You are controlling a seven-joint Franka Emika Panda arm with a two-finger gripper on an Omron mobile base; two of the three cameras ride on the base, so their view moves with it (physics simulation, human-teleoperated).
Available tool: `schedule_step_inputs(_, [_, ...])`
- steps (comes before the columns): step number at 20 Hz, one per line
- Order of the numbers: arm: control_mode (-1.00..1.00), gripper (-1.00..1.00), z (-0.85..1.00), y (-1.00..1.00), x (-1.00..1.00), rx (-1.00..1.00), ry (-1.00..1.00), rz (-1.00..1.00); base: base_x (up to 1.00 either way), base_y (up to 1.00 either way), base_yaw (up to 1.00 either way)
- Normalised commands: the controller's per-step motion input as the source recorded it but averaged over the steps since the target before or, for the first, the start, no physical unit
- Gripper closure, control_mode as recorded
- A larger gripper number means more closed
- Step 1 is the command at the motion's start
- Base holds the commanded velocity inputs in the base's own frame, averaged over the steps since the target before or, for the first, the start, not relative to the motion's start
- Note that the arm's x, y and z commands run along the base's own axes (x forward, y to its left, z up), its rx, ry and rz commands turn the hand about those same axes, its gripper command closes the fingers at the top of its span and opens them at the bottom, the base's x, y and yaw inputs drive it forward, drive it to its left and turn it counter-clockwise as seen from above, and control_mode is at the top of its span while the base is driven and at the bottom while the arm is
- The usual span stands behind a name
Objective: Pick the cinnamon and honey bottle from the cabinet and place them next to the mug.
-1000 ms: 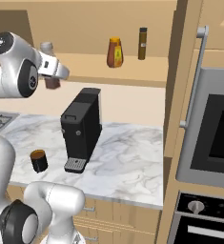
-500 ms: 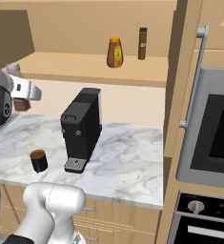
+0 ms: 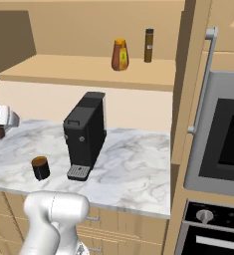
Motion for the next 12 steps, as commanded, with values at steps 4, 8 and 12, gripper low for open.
schedule_step_inputs(4, [-1.0, 1.0, -0.59, 0.42, -0.15, 0.0, 0.14, 0.02, 0.0, 0.0, 0.0])
schedule_step_inputs(8, [-1.0, 1.0, -0.62, 0.41, 0.0, -0.02, 0.16, 0.0, 0.0, 0.0, 0.0])
schedule_step_inputs(12, [-1.0, 1.0, -0.51, 0.27, 0.01, -0.02, 0.03, -0.04, 0.0, 0.0, 0.0])
